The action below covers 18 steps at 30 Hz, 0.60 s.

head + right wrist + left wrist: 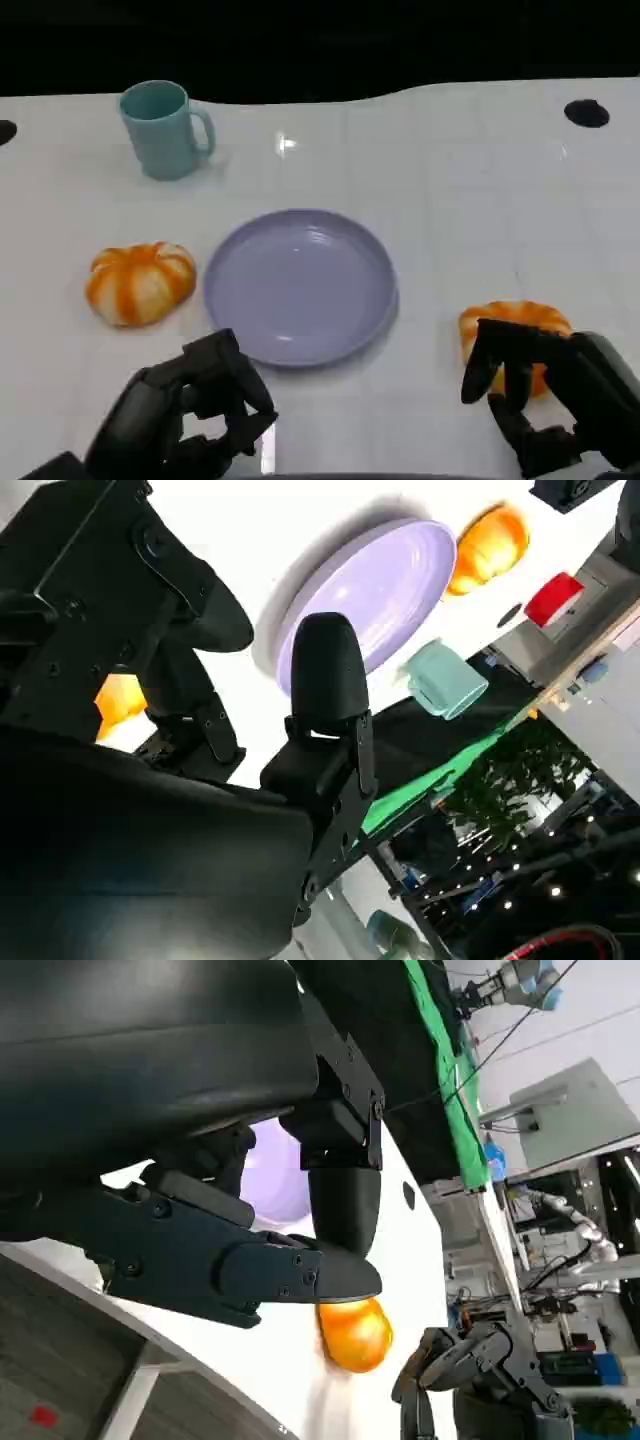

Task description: Grasp the bread from the table and place it into the plate.

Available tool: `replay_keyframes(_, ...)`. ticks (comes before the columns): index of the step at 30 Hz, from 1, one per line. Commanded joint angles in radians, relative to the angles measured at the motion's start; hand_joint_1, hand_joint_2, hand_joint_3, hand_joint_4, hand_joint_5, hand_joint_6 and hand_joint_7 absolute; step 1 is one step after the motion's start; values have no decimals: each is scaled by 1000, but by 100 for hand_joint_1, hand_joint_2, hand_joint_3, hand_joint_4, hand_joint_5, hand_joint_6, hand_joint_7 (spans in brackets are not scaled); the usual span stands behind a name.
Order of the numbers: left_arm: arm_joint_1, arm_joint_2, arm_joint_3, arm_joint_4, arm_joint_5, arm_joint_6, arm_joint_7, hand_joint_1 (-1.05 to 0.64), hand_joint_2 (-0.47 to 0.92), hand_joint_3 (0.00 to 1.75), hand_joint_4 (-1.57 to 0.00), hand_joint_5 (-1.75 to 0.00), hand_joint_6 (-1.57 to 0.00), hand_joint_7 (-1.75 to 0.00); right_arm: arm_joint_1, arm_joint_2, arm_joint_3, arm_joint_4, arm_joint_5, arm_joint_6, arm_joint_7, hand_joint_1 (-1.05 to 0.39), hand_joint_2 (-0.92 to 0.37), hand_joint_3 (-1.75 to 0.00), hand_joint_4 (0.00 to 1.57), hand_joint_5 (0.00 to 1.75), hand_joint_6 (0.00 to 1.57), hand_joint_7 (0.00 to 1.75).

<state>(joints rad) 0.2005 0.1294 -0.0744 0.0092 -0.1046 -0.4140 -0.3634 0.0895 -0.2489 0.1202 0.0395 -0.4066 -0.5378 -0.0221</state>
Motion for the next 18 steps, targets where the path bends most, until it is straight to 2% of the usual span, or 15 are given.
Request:
replay_keyframes(1, 2, 13, 10, -5, -1, 5, 4, -52, 92, 34, -70, -175, -58, -160, 3, -11, 0, -8, 1, 5, 2, 7, -15, -157, 88, 175, 74, 148)
replay_keyframes(18, -5, 13, 16, 12, -14, -1, -6, -52, 92, 34, -69, -175, -58, -161, -7, -12, 1, 2, -7, -3, -8, 5, -14, -156, 88, 175, 74, 147)
